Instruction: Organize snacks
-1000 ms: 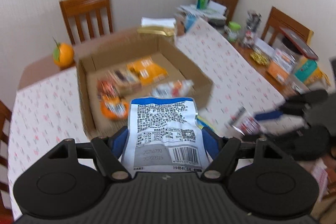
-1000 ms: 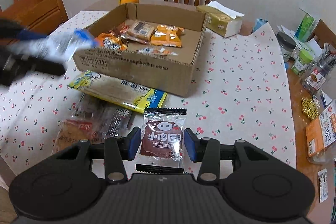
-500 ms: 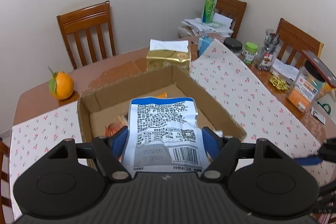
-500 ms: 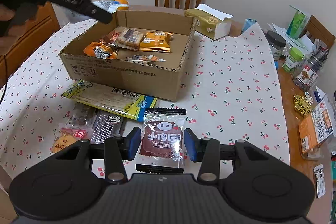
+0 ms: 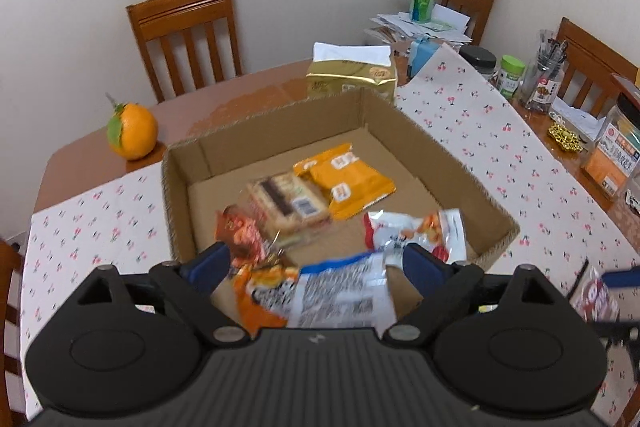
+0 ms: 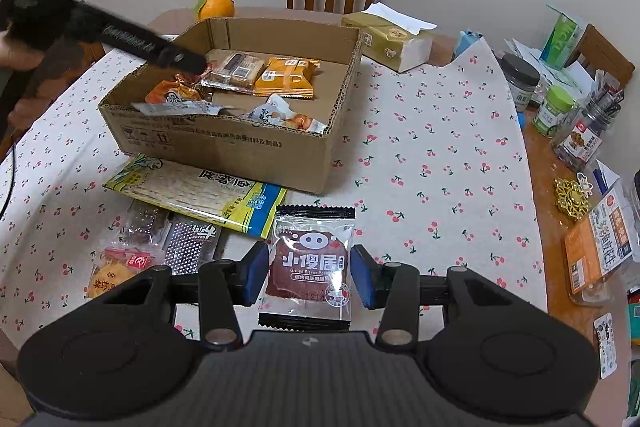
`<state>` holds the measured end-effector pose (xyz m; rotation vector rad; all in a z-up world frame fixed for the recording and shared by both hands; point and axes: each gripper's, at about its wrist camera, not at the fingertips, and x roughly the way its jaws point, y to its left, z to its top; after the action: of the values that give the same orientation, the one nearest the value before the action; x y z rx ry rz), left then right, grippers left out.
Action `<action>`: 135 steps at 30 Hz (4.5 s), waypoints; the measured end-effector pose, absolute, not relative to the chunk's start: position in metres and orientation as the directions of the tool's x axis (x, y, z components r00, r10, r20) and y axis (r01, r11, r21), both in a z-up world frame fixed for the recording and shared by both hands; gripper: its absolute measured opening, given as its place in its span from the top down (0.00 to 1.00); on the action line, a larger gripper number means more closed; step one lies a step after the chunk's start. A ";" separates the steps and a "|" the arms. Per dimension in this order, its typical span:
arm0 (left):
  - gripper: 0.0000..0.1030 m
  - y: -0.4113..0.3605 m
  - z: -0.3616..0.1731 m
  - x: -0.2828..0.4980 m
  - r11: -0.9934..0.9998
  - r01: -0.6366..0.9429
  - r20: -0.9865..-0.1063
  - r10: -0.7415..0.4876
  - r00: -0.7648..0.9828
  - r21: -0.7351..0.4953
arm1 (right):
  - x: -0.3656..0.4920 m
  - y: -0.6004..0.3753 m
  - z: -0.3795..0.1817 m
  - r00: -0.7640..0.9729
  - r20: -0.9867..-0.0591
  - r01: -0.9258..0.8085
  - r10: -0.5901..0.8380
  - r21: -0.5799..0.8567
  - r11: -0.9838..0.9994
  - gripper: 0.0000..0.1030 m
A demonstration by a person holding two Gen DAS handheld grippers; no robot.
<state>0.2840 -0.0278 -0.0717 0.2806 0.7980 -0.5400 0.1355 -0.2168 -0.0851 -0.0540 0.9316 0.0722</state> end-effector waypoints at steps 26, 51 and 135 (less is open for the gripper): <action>0.09 0.022 -0.062 0.197 0.925 0.380 -0.745 -0.260 0.614 -0.009 | 0.280 -0.185 -0.038 0.687 -0.713 -0.274 0.138 -0.079 0.959 0.50; 0.10 0.056 -0.064 0.186 0.945 0.323 -0.753 -0.251 0.608 -0.054 | 0.294 -0.110 -0.092 0.576 -0.804 -0.400 0.149 -0.118 0.909 0.13; 0.20 -0.052 -0.162 0.107 0.989 0.145 -0.837 -0.079 0.541 0.001 | 0.180 -0.215 -0.173 0.428 -0.829 -0.635 0.359 0.007 0.772 0.00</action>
<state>0.1068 -0.0522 -0.1621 0.0731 0.9902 -0.1331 0.1800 -0.2150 -0.1732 -0.3299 0.9405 0.6351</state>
